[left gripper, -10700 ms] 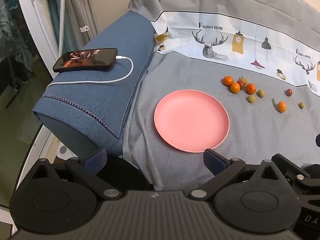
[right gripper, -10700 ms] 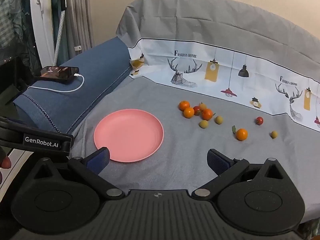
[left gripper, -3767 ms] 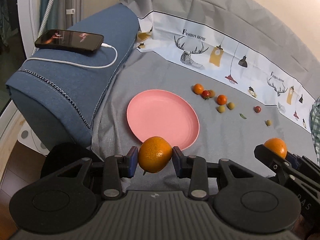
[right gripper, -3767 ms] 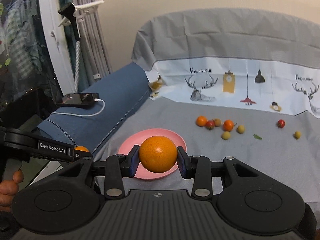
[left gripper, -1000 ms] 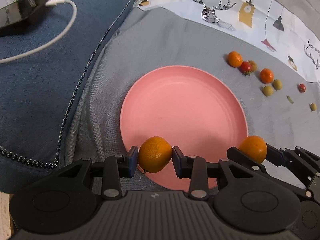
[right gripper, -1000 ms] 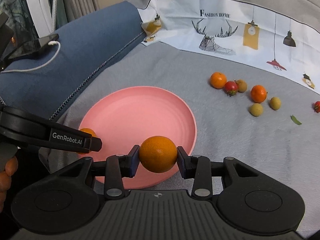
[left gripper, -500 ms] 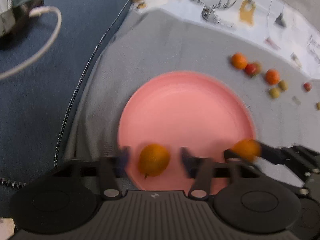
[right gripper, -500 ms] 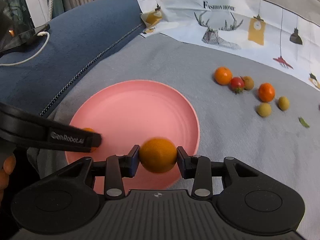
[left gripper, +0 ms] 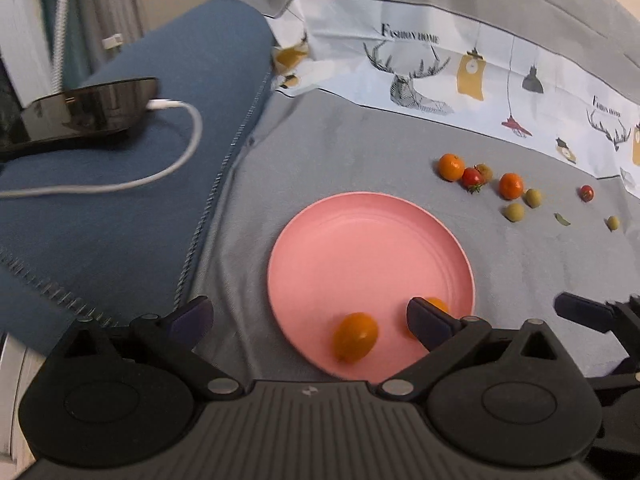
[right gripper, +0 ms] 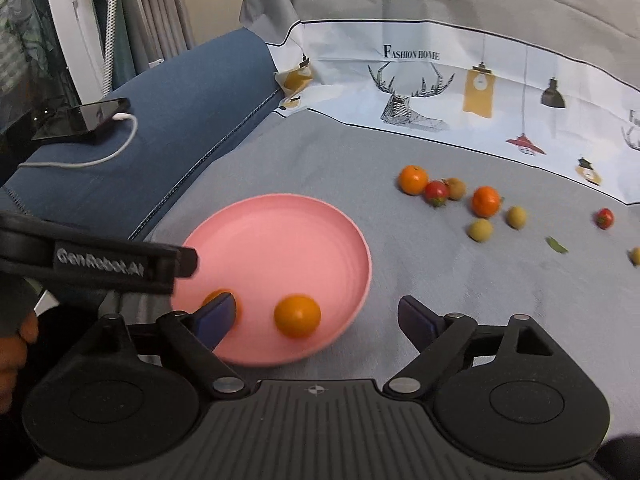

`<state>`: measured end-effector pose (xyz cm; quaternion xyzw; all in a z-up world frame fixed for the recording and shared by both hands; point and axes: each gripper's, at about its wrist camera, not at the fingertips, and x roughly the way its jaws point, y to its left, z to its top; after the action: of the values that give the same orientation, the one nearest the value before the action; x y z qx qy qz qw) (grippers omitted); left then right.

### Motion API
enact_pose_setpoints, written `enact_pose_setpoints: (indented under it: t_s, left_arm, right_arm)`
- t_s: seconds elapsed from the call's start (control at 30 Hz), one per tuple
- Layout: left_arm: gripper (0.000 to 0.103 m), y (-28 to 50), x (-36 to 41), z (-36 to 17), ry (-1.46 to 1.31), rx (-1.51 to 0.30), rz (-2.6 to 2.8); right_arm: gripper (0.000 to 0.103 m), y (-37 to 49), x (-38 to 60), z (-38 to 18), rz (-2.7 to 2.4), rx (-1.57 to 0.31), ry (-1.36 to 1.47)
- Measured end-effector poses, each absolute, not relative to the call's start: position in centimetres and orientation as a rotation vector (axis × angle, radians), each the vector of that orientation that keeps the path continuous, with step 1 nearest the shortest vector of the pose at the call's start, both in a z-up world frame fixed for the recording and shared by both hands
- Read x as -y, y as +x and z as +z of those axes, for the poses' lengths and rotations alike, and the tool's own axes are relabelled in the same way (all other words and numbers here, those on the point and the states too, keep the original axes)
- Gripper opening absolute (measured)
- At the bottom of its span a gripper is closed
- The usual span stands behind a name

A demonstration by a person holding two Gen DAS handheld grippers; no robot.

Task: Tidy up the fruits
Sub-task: 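Open both tools to drop the oranges onto the pink plate, then lift both open tools up and away from the plate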

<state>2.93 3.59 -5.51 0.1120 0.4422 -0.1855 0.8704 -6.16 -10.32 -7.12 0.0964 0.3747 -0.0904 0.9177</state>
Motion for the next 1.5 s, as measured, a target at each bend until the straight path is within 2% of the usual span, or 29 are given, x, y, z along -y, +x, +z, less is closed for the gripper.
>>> enact_pose_setpoints:
  t_s: [0.57, 1.5]
  left_arm:
    - [0.103, -5.7, -7.3, -0.4, 0.21, -0.803, -0.304]
    - [0.103, -9.8, -7.8, 2.0, 0.23, -0.707, -0.318]
  right_arm:
    - [0.098, -15.1, 6.3, -0.7, -0.213, -0.571, 0.074]
    - [0.1, -19.8, 5.5, 1.4, -0.223, -0.463, 0.078]
